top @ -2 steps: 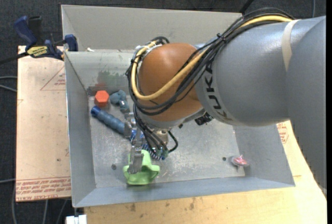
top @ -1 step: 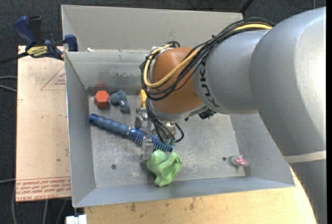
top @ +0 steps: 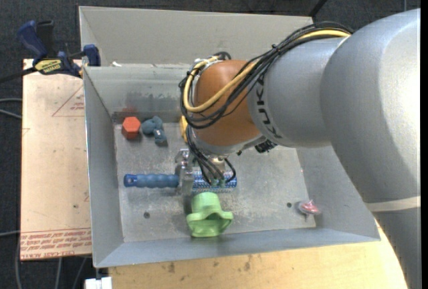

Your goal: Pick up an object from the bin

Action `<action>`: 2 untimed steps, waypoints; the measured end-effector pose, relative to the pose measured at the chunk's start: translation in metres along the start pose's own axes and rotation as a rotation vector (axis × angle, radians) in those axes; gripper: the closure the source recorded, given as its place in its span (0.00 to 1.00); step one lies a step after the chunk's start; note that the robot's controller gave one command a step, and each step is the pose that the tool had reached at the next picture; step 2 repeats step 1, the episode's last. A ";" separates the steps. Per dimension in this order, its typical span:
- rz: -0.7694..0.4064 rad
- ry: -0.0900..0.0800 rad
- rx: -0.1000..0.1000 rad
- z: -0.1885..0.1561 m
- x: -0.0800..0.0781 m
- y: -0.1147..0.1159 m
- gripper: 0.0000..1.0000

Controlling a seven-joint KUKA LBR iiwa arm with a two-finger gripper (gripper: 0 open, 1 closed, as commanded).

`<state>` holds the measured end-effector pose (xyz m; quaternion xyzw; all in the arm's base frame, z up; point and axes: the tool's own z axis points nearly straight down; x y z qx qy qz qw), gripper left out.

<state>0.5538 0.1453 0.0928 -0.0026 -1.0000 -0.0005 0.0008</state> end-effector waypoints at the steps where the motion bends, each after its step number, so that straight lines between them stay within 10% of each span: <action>1: -0.041 -0.008 -0.003 -0.117 0.038 0.032 1.00; 2: -0.041 -0.008 -0.003 -0.117 0.038 0.032 1.00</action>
Offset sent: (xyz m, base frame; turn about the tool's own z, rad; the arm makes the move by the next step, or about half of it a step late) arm -0.0376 0.0295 0.1134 -0.0362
